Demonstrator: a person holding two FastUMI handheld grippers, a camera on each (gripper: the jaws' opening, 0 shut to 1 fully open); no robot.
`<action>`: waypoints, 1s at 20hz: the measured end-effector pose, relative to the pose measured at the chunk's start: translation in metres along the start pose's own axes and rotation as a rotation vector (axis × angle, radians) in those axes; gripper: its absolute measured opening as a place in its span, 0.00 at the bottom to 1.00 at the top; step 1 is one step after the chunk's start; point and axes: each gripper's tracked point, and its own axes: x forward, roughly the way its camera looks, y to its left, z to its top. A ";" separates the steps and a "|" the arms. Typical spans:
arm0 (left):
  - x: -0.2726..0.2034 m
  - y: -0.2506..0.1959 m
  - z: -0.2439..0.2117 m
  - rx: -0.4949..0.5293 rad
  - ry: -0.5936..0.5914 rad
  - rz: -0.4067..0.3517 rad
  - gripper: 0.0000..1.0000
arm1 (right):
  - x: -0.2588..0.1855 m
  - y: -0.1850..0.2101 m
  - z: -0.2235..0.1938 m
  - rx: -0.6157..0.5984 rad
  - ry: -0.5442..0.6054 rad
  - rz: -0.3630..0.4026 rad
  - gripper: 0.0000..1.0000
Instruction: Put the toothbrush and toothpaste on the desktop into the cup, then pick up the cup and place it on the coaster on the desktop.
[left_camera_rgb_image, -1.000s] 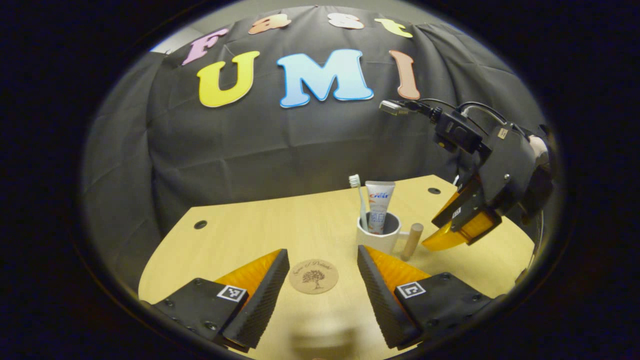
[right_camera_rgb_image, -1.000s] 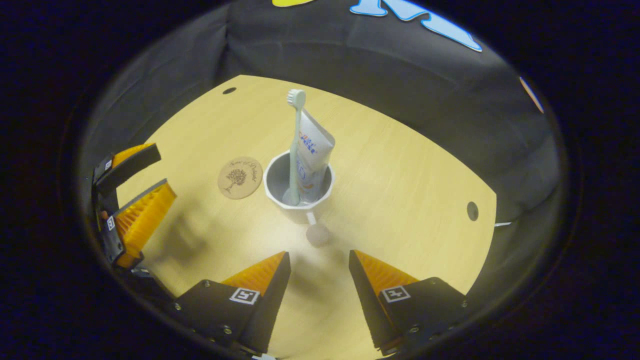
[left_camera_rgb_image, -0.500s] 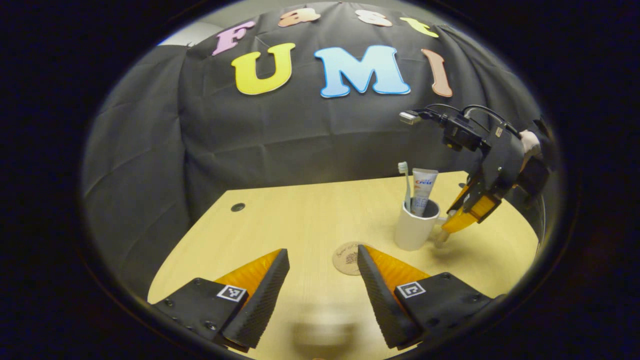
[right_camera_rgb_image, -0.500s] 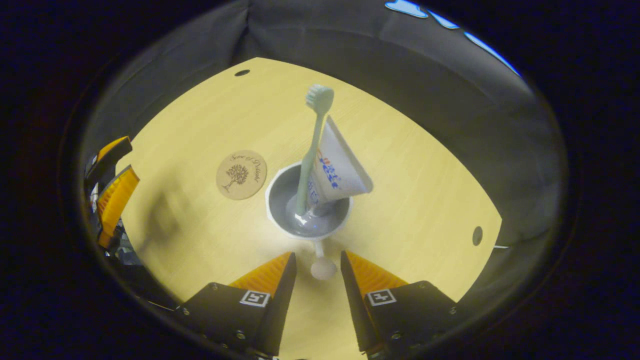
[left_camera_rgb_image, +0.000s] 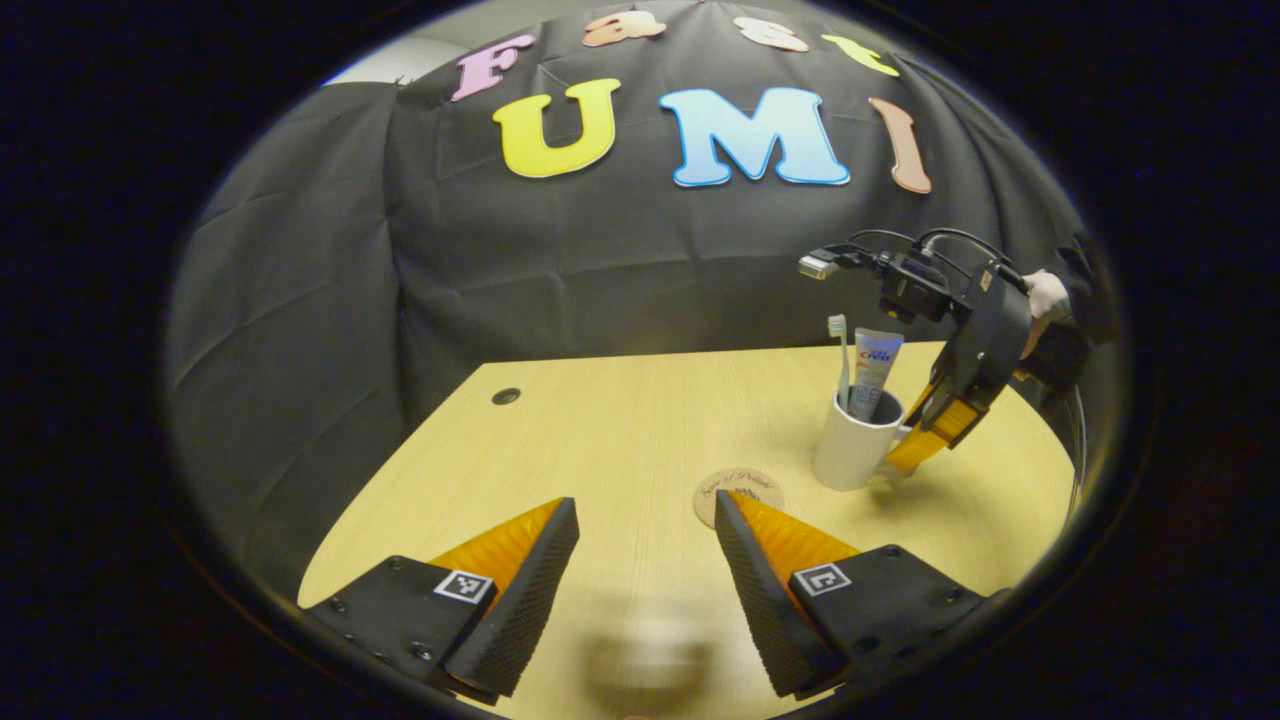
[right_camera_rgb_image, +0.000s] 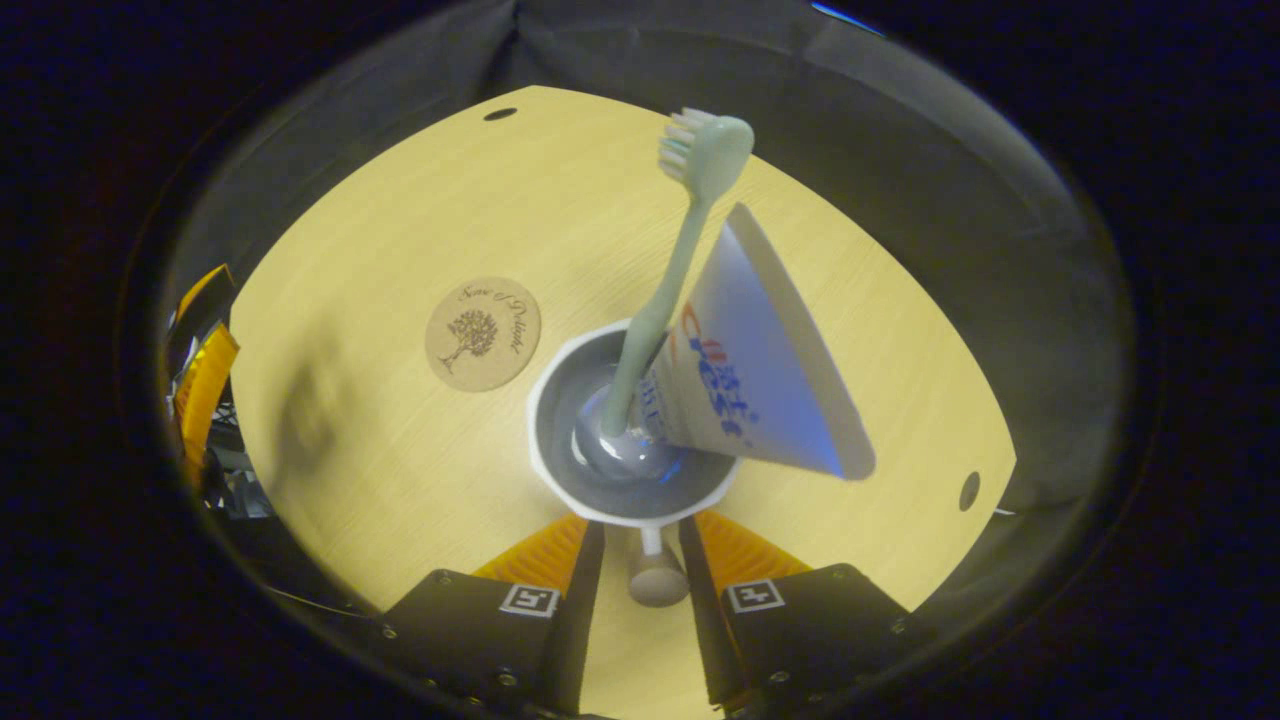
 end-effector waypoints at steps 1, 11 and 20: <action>-0.001 0.001 -0.001 -0.003 0.002 0.003 0.94 | 0.005 0.000 -0.001 0.000 0.009 0.000 0.45; -0.012 0.026 -0.011 -0.044 0.024 0.063 0.94 | 0.012 0.013 0.000 -0.002 0.030 0.025 0.24; -0.016 0.030 -0.013 -0.056 0.026 0.073 0.94 | 0.001 0.045 0.026 0.029 -0.057 0.050 0.21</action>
